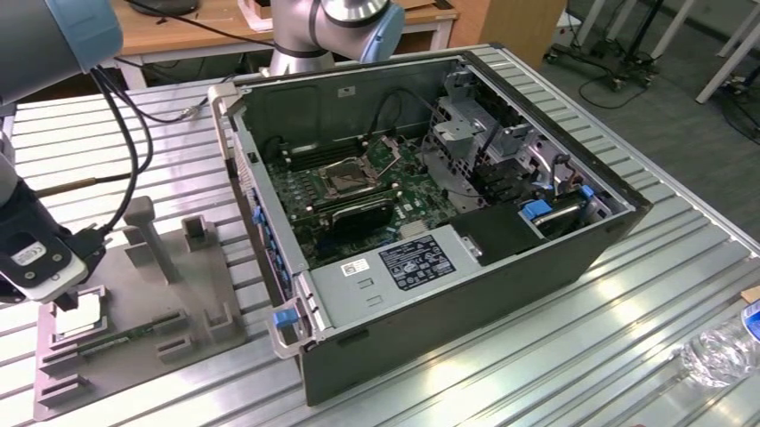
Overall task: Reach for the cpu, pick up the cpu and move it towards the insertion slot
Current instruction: 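Reach for the cpu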
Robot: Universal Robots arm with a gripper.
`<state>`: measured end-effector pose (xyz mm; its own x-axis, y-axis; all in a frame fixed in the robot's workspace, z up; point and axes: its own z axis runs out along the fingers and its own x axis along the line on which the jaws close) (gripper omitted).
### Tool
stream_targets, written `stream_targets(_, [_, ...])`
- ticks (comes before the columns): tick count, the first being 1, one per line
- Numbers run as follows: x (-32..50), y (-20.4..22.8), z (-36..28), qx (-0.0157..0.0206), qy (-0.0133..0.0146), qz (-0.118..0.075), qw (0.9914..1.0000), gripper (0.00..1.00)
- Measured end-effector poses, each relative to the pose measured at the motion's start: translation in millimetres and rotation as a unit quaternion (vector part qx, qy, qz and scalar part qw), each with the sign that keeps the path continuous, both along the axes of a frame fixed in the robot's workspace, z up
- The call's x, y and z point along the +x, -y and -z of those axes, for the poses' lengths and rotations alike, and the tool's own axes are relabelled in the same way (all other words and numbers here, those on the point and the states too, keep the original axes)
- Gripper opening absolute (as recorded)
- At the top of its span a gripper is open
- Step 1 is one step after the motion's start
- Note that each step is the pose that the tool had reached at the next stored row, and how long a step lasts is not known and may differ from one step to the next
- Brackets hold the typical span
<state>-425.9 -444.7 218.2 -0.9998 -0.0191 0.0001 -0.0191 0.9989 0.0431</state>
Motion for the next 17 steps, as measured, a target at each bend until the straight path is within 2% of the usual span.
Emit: stream_targets(17, [0.0, 0.0, 2.3, -0.0001, -0.0001, 0.000, 1.00000, 0.11])
